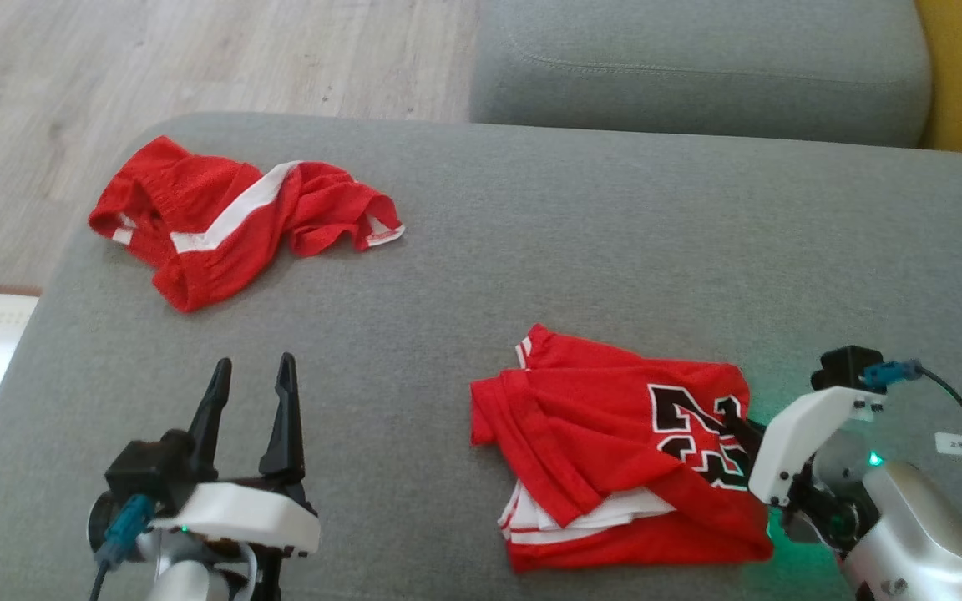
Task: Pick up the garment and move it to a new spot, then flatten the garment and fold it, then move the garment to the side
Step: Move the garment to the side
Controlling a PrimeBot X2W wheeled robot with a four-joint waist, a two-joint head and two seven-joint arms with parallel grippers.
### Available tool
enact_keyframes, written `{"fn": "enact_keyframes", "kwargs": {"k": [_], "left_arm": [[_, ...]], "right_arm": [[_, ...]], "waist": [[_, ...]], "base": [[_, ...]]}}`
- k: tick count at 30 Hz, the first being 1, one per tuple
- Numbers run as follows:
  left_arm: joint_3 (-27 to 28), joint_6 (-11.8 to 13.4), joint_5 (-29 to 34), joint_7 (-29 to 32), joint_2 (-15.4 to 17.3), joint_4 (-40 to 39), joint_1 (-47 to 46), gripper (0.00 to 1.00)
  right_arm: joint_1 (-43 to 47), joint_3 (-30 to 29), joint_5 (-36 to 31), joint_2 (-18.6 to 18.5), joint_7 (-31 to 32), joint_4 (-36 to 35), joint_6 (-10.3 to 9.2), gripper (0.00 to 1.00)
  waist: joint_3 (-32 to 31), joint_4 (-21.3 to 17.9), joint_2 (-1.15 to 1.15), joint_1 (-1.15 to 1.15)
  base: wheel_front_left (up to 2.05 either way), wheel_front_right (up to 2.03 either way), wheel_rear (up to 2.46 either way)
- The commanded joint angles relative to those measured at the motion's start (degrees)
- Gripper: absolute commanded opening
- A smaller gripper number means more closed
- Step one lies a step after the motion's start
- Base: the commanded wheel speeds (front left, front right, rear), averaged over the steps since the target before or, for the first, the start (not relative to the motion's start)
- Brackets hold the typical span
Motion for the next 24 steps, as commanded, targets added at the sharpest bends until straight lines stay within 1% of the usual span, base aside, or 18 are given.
{"fn": "enact_keyframes", "kwargs": {"k": [1,3,6,12,13,17,20,24], "left_arm": [[1.9,0.3,0.4,-0.5,0.0,-2.0,-2.7,1.0],[1.8,0.2,0.1,-0.5,0.0,-2.2,-2.6,1.0],[1.1,0.1,-0.6,-0.5,0.0,-2.3,-2.7,1.0],[-1.3,0.6,-1.7,-0.5,0.0,-3.1,-3.4,1.0],[-1.3,0.6,-1.7,-0.5,0.0,-3.1,-3.4,1.0],[-2.8,0.9,-2.2,-0.5,0.0,-3.7,-4.5,1.0],[-4.0,1.1,-2.3,-0.5,0.0,-4.0,-6.1,1.0],[-5.3,1.3,-1.8,-0.5,0.0,-4.0,-8.7,1.0]], "right_arm": [[-2.8,1.4,0.4,-0.6,-1.1,-2.3,0.43,0.0],[-4.8,2.4,0.6,-1.4,-1.3,-3.7,0.43,0.0],[-8.5,4.4,0.7,-3.4,0.0,-6.1,0.43,0.0],[-16.1,8.9,0.1,-9.1,4.4,-10.0,0.43,0.0],[-16.1,8.9,0.1,-9.1,4.4,-10.0,0.43,0.0],[-20.7,10.8,-0.1,-13.0,5.8,-11.5,0.43,0.0],[-23.9,12.3,0.1,-15.9,5.2,-12.2,0.43,0.0],[-27.8,14.3,1.0,-18.9,1.3,-12.1,0.43,0.0]], "waist": [[-0.4,-1.0,0.0,0.0],[-0.8,-2.2,0.0,0.0],[-0.9,-4.5,0.0,0.0],[0.0,-9.7,0.0,0.0],[0.0,-9.7,0.0,0.0],[2.0,-12.9,0.0,0.0],[4.5,-15.0,0.0,0.0],[8.8,-17.5,0.0,0.0]], "base": [[0.0,0.0,0.0],[0.0,0.0,0.0],[0.0,0.0,0.0],[0.0,0.0,0.0],[0.0,0.0,0.0],[0.0,0.0,0.0],[0.0,0.0,0.0],[0.0,0.0,0.0]]}}
